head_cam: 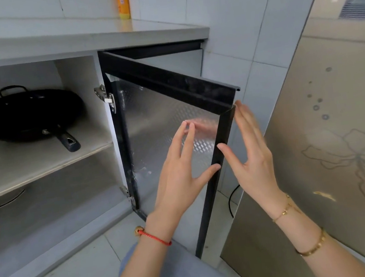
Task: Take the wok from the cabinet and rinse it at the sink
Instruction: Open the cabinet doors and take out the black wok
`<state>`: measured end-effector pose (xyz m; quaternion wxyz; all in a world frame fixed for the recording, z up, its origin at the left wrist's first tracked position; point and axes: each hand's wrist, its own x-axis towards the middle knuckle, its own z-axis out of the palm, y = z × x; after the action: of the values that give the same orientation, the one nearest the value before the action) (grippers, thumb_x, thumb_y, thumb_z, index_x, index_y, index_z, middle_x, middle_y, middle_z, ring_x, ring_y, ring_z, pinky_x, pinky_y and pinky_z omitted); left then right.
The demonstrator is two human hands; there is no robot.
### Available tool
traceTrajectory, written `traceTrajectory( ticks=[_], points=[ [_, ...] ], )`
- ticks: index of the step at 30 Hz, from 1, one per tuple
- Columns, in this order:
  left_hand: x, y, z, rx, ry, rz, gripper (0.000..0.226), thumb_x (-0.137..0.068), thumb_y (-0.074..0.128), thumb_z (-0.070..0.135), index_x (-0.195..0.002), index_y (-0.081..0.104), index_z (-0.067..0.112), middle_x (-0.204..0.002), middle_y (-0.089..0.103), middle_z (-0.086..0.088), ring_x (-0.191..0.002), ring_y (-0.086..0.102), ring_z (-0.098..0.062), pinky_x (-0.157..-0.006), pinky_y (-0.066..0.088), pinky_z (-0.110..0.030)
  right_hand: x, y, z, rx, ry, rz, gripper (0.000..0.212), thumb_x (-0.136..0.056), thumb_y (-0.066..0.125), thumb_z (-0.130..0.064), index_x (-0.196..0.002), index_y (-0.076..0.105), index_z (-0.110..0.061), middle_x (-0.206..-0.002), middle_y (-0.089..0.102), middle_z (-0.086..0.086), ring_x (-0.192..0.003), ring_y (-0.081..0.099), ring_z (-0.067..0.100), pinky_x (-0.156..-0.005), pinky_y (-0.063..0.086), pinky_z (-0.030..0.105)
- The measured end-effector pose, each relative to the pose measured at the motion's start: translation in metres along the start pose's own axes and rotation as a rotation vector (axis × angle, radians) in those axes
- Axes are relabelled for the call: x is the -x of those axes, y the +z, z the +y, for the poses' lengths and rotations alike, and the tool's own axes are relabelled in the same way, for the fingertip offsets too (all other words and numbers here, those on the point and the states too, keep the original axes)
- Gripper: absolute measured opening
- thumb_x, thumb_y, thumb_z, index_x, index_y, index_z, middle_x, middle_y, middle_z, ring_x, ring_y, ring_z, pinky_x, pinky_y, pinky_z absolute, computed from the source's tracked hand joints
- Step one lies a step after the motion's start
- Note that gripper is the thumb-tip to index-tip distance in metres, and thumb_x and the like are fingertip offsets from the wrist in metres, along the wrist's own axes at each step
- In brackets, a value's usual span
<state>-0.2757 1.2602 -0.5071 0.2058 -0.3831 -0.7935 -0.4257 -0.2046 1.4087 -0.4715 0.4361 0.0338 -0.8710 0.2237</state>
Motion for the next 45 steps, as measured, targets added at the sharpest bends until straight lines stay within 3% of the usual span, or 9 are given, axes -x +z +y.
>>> traceTrajectory(
  ticks=[5,10,18,24,27,30,36,40,45],
  points=[
    [-0.007,0.004,-0.002,-0.026,0.001,-0.006,0.083,-0.092,0.057,0.047,-0.157,0.009,0.027,-0.163,0.01,0.012,-0.147,0.023,-0.007,-0.108,0.045,-0.031,-0.001,0.002,0.011,0.035,0.019,0.031,0.067,-0.097,0.058,-0.027,-0.153,0.025,-0.01,-0.161,0.023,0.001,-0.152,0.017,0.017,-0.124,0.015,0.03],
    [-0.009,-0.001,-0.004,-0.042,0.003,-0.044,0.081,-0.093,0.057,0.044,-0.157,0.01,0.028,-0.162,0.011,0.013,-0.144,0.028,-0.006,-0.098,0.05,-0.025,-0.002,0.001,0.01,0.013,0.068,0.045,0.069,-0.096,0.06,-0.029,-0.153,0.025,-0.012,-0.162,0.023,0.0,-0.152,0.016,0.014,-0.124,0.014,0.027],
    [0.0,-0.018,-0.007,-0.094,0.012,-0.058,0.067,-0.099,0.049,0.037,-0.156,0.015,0.025,-0.162,0.014,0.011,-0.146,0.024,-0.006,-0.115,0.034,-0.041,0.001,-0.01,-0.012,-0.053,0.065,0.029,0.076,-0.092,0.066,-0.027,-0.154,0.026,-0.011,-0.161,0.024,-0.003,-0.15,0.019,0.009,-0.122,0.018,0.021],
    [0.011,-0.045,-0.008,-0.07,-0.04,-0.002,0.062,-0.099,0.05,0.033,-0.154,0.023,0.023,-0.158,0.026,0.01,-0.144,0.029,-0.005,-0.114,0.036,-0.037,0.001,-0.018,-0.044,-0.029,-0.106,0.131,0.061,-0.093,0.065,-0.021,-0.146,0.04,-0.002,-0.152,0.039,0.006,-0.146,0.033,0.017,-0.12,0.028,0.03],
    [0.021,-0.072,-0.014,-0.095,-0.09,0.065,0.055,-0.099,0.052,0.028,-0.151,0.033,0.021,-0.149,0.04,0.01,-0.136,0.04,-0.006,-0.111,0.035,-0.023,0.004,-0.013,-0.06,-0.039,-0.221,0.186,0.048,-0.095,0.064,-0.014,-0.137,0.049,0.002,-0.144,0.05,0.012,-0.14,0.043,0.026,-0.117,0.034,0.037],
    [0.033,-0.103,-0.025,-0.178,-0.147,0.122,0.05,-0.098,0.053,0.026,-0.147,0.04,0.022,-0.142,0.049,0.008,-0.12,0.051,-0.01,-0.102,0.037,-0.018,0.006,0.004,-0.072,-0.115,-0.271,0.105,0.045,-0.095,0.064,-0.012,-0.135,0.052,0.004,-0.141,0.053,0.012,-0.139,0.045,0.024,-0.116,0.036,0.036],
    [0.062,-0.157,-0.051,-0.354,-0.28,0.209,0.046,-0.097,0.054,0.023,-0.142,0.047,0.023,-0.136,0.056,0.007,-0.126,0.05,-0.011,-0.104,0.04,-0.026,-0.004,0.056,-0.09,-0.289,-0.269,-0.076,0.044,-0.097,0.061,-0.02,-0.136,0.054,0.0,-0.14,0.055,0.009,-0.14,0.043,0.02,-0.115,0.038,0.036],
    [0.077,-0.186,-0.064,-0.451,-0.347,0.245,0.044,-0.097,0.055,0.021,-0.141,0.049,0.019,-0.134,0.058,0.006,-0.125,0.05,-0.012,-0.103,0.033,-0.017,-0.017,0.096,-0.103,-0.368,-0.244,-0.168,0.045,-0.097,0.06,-0.023,-0.136,0.054,-0.004,-0.141,0.055,0.006,-0.14,0.042,0.016,-0.117,0.034,0.028],
    [0.081,-0.216,-0.088,-0.527,-0.428,0.279,0.044,-0.096,0.055,0.02,-0.14,0.049,0.016,-0.134,0.058,0.002,-0.124,0.052,-0.016,-0.102,0.037,-0.023,-0.039,0.149,-0.114,-0.415,-0.215,-0.266,0.045,-0.096,0.062,-0.024,-0.137,0.054,-0.008,-0.141,0.055,0.003,-0.138,0.044,0.015,-0.116,0.034,0.026]
  ],
)
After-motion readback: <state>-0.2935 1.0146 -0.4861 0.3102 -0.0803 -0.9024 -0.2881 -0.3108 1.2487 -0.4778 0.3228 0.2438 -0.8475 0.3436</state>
